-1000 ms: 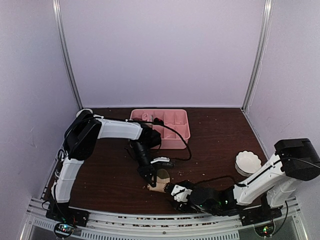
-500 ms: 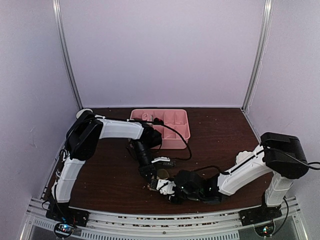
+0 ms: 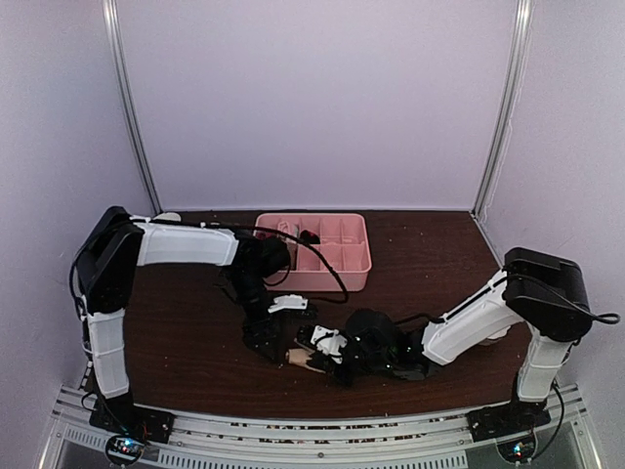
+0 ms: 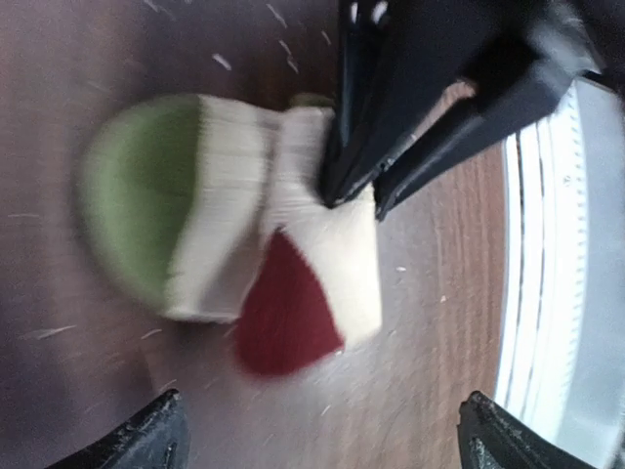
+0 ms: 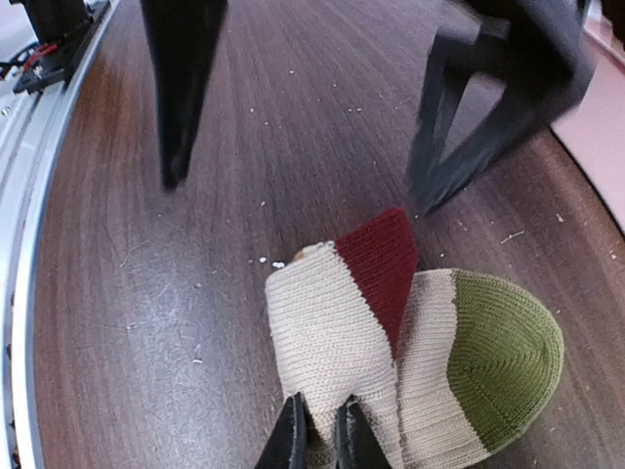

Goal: Roll the socks
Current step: Roll the sock at the center of the board.

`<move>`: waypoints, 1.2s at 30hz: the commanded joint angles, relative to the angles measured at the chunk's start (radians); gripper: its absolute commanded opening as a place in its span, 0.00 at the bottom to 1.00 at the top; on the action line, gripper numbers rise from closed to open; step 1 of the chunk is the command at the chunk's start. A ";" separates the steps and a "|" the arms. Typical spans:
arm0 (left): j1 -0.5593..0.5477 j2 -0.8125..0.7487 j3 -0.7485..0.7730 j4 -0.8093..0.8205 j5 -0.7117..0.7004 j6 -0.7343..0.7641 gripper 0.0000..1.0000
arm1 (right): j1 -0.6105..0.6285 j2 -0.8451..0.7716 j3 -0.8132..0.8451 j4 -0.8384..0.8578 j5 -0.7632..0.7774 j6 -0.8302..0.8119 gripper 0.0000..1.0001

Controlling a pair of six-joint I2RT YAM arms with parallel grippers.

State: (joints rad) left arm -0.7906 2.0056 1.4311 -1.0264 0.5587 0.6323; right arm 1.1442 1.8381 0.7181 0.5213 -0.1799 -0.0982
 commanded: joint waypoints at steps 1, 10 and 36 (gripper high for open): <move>0.013 -0.179 -0.039 0.187 -0.086 -0.042 0.98 | -0.045 0.052 -0.109 -0.023 -0.145 0.174 0.00; 0.115 -0.160 -0.144 0.286 -0.094 -0.028 0.98 | -0.101 0.046 -0.141 -0.004 -0.258 0.302 0.00; -0.074 -0.472 -0.468 0.553 -0.177 0.173 0.98 | -0.270 0.259 0.072 -0.326 -0.527 0.540 0.00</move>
State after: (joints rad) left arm -0.7528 1.5570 0.9676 -0.5137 0.3466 0.6968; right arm 0.9020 1.9713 0.8093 0.5312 -0.7502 0.3737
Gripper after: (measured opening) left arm 0.981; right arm 0.067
